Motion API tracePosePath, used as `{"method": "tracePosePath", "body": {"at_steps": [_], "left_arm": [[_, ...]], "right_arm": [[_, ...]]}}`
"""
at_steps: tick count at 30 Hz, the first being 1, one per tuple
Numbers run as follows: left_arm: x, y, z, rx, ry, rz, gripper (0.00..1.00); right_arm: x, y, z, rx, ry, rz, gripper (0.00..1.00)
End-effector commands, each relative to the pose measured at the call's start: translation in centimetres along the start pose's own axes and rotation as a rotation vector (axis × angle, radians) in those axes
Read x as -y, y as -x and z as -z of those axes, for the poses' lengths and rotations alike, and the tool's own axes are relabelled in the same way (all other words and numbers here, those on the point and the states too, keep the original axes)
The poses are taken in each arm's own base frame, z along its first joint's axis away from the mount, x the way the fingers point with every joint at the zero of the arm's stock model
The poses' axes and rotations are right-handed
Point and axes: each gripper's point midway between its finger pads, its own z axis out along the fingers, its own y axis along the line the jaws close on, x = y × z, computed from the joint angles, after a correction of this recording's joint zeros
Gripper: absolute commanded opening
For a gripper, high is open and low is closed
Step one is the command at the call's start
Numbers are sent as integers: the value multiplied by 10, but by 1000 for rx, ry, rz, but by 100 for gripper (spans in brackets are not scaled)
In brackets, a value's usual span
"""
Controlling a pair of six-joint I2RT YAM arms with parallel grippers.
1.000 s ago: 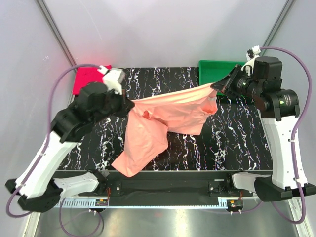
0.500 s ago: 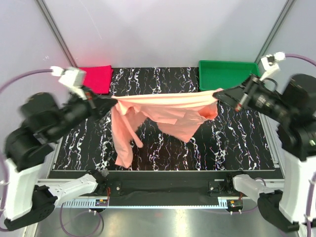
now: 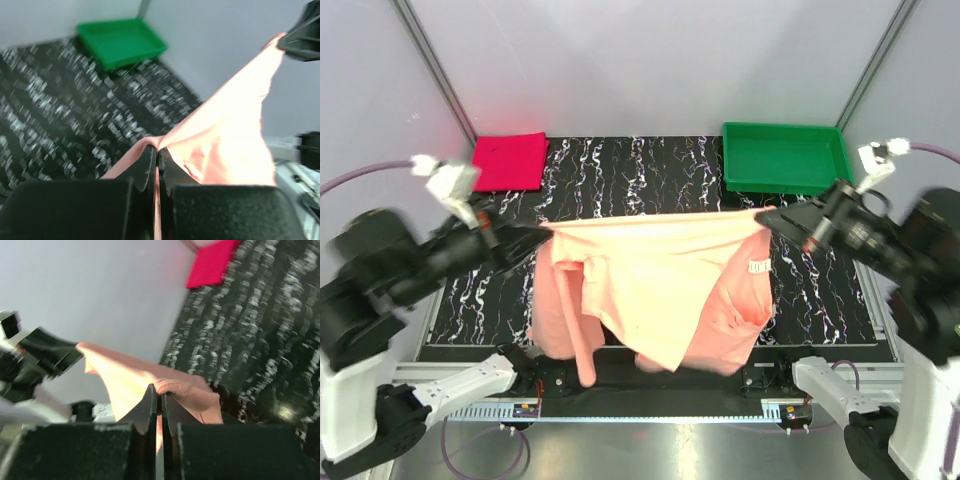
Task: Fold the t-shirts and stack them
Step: Flatten the tshirt out
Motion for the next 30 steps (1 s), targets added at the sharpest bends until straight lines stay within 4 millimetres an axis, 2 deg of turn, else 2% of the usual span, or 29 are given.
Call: {"method": "tracePosePath", "body": {"at_steps": [1, 2, 3, 4, 5, 6, 7, 8, 9, 10, 11, 12, 13, 14, 15, 16, 17, 18, 19, 20, 21, 22, 23, 24, 27, 28, 30], "left_arm": [[-77, -51, -77, -224, 305, -20, 1], [-109, -77, -108, -341, 397, -18, 1], [-127, -91, -123, -412, 434, -23, 1], [-146, -105, -138, -477, 478, -5, 0], [-180, -121, -160, -585, 569, 44, 0], [-193, -129, -169, -646, 599, 68, 0], [-207, -140, -174, -723, 644, 74, 1], [-242, -160, -186, -807, 768, 34, 27], [-250, -150, -193, -806, 808, 14, 45], [-259, -154, -194, -837, 849, 1, 60], [-266, -163, -191, -883, 889, -10, 69], [-265, -175, -187, -912, 885, 2, 71], [-255, -165, -188, -832, 854, 10, 74], [-242, -172, -189, -819, 801, 36, 75], [-233, -185, -185, -815, 779, 76, 75], [-226, -203, -174, -804, 752, 103, 75], [-211, -222, -170, -821, 711, 125, 75], [-202, -234, -166, -812, 702, 162, 73], [-198, -253, -158, -806, 687, 171, 71], [-184, -264, -158, -810, 648, 163, 70], [-178, -271, -159, -799, 635, 180, 67], [-172, -274, -163, -777, 608, 183, 61], [-162, -285, -164, -800, 573, 183, 60], [-156, -291, -169, -806, 556, 189, 60], [-150, -319, -177, -897, 570, 181, 67], [-156, -339, -172, -975, 620, 181, 70], [-154, -357, -170, -1029, 654, 194, 72]], "right_arm": [[103, 18, -58, 48, -307, -131, 0], [124, 17, -68, 46, -362, -145, 0], [166, 13, -84, 31, -481, -181, 0], [185, 13, -91, 30, -533, -189, 0], [203, 12, -101, 22, -566, -182, 0], [238, 6, -113, -16, -657, -203, 0], [258, 7, -116, -24, -703, -225, 0], [279, 9, -118, -25, -748, -244, 3], [311, 3, -125, -68, -814, -289, 7], [327, -6, -122, -116, -863, -331, 17], [342, -10, -120, -151, -896, -360, 36], [356, -24, -119, -255, -934, -359, 43], [360, -30, -117, -295, -942, -347, 48], [362, -38, -117, -334, -931, -341, 55], [364, -55, -110, -394, -927, -337, 58], [364, -61, -106, -412, -928, -332, 59], [362, -69, -103, -429, -918, -329, 61], [356, -85, -98, -456, -885, -314, 64], [352, -93, -94, -465, -876, -307, 68], [349, -101, -91, -478, -867, -296, 69], [341, -118, -88, -510, -832, -284, 69], [338, -127, -85, -527, -821, -284, 69], [335, -136, -83, -549, -815, -288, 69], [334, -150, -77, -567, -811, -308, 69], [331, -175, -68, -604, -799, -334, 69], [331, -180, -66, -613, -797, -339, 69], [329, -188, -62, -629, -787, -354, 69]]}}
